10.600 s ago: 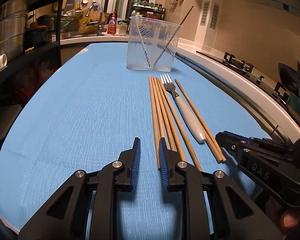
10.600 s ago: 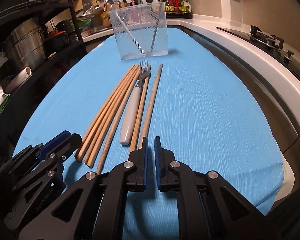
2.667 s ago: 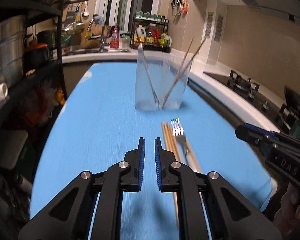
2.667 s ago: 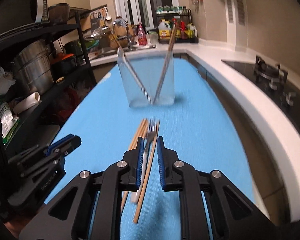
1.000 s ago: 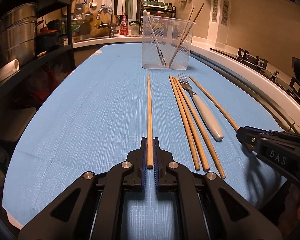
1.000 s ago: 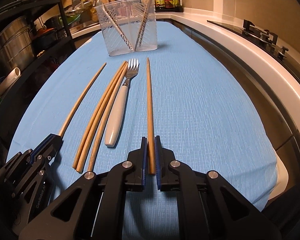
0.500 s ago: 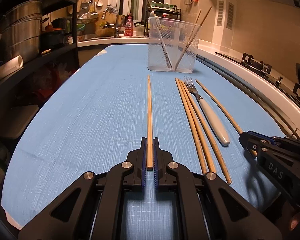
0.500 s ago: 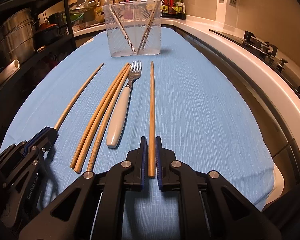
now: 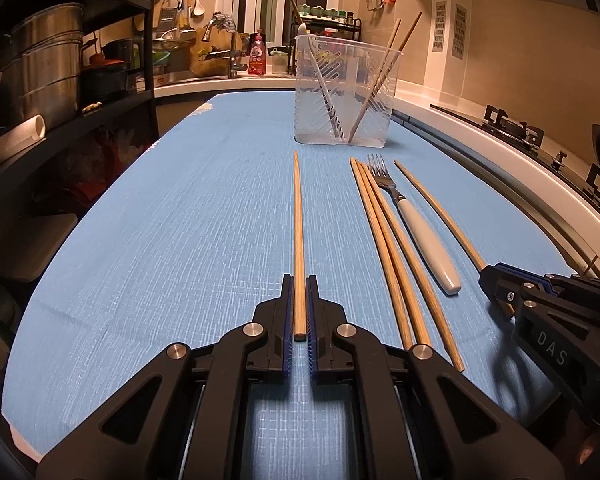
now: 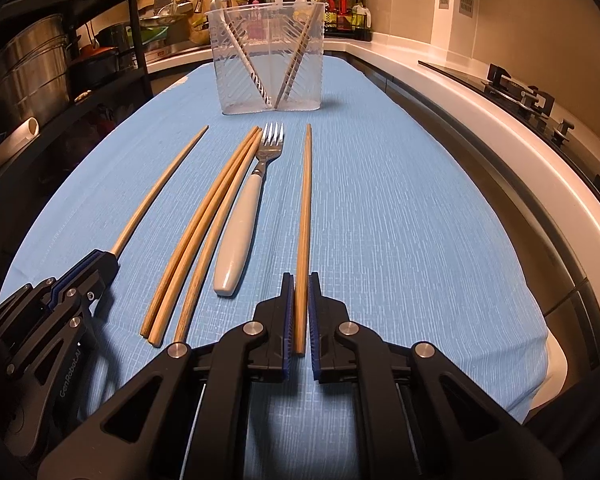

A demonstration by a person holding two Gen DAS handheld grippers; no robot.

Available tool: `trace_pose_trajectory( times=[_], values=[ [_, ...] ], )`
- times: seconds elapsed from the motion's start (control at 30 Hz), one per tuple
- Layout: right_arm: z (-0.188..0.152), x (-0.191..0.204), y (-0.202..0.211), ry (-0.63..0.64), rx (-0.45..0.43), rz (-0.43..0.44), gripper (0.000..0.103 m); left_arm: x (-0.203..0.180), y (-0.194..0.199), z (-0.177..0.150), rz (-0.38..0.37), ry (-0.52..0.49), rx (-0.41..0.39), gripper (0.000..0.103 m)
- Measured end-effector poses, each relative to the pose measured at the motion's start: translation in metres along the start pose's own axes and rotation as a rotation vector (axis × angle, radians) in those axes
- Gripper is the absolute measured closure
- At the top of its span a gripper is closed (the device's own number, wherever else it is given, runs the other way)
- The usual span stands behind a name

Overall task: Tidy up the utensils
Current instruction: 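Carry both chopsticks over the clear container and open both tools to drop them inside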

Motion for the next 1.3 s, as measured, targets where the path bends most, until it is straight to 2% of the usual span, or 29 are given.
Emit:
trace_pose_trajectory(
  times=[0.2, 0.37, 0.73, 0.9, 1.3],
  values=[
    [0.001, 0.000, 0.002, -0.003, 0.004, 0.008, 0.097, 0.000, 0.004, 0.004, 0.006, -0.004, -0.019, 0.097],
    [0.009, 0.001, 0.016, 0.015, -0.039, -0.002, 0.097, -0.001, 0.015, 0.013, -0.002, -0.010, -0.056, 0.097],
    [0.035, -0.008, 0.072, 0.054, -0.178, -0.034, 0.097, 0.001, 0.060, 0.044, -0.034, -0.009, -0.174, 0.097],
    [0.054, -0.011, 0.106, 0.079, -0.268, -0.049, 0.097, 0.003, 0.081, 0.064, -0.043, 0.002, -0.225, 0.097],
    [0.106, -0.018, 0.165, 0.073, -0.407, -0.006, 0.097, 0.006, 0.121, 0.123, -0.074, -0.007, -0.330, 0.097]
  ],
)
Point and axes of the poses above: each gripper's, at about its wrist camera, not at the fingertips, and y roughly against the way its jaws point, x to its left, z to its top, the point moved 4 cm from there along -y, roughly the way its jaws point, and after that the axes turned 1 degree about y, right-handed, at the moved point
